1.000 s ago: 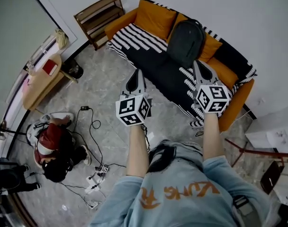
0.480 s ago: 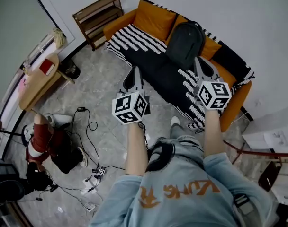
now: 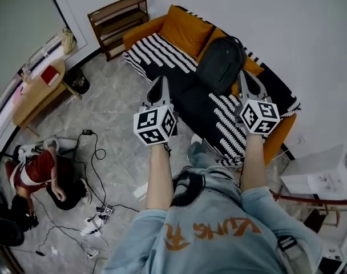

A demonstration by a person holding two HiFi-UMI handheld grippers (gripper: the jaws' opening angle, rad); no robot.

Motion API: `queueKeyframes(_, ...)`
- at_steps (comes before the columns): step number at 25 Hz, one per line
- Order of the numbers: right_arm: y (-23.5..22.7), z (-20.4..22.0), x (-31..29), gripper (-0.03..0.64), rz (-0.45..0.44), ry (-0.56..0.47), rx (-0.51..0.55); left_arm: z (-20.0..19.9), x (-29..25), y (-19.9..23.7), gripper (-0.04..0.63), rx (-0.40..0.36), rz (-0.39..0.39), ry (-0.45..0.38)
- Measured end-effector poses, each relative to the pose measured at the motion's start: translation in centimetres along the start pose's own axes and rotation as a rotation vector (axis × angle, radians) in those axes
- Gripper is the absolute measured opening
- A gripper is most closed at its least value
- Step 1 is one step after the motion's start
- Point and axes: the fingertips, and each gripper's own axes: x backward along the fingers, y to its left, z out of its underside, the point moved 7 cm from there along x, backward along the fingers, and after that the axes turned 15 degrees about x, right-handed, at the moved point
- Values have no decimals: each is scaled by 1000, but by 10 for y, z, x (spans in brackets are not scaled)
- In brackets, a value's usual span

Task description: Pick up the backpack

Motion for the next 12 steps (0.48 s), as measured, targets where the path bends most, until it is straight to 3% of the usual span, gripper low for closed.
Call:
queueKeyframes(5, -29, 26, -25, -3, 33, 20, -35, 11, -41, 0, 20, -56, -12, 21)
queueKeyframes(12, -59, 61, -101, -3, 2, 63, -77, 28, -123, 9, 20, -72, -30, 57)
